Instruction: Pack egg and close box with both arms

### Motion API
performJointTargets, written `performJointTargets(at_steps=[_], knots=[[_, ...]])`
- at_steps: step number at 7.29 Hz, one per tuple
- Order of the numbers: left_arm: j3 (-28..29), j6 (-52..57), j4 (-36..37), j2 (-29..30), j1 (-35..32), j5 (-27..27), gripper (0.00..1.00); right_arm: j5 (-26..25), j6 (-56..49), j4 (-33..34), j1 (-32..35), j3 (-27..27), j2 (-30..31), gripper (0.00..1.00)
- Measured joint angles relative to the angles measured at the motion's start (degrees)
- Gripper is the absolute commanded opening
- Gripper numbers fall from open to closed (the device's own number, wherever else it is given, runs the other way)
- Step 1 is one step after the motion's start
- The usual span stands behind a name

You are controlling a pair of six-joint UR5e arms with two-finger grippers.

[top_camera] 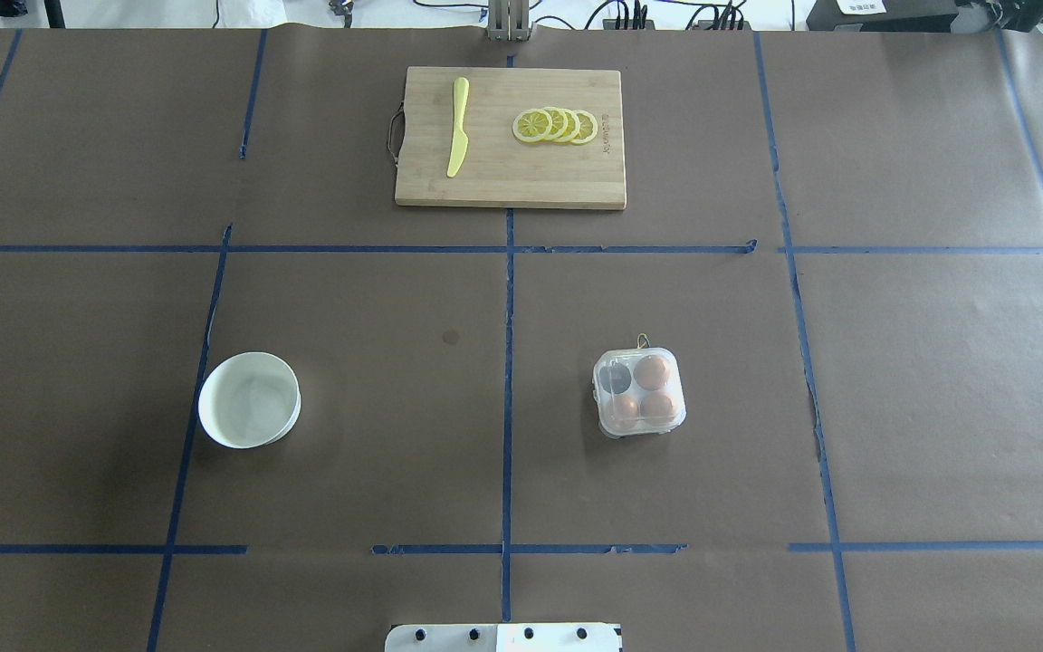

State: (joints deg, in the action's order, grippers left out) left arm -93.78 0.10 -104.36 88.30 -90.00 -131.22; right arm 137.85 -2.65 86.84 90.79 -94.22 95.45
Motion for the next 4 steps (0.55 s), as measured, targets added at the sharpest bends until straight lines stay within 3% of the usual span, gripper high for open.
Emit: performJointTargets(at_steps=[4], knots=[[0.0,-0.79,-0.05,-0.01,0.0,0.0,1.0,-0.02,-0.07,0.0,0.01,0.0,0.0,1.0]])
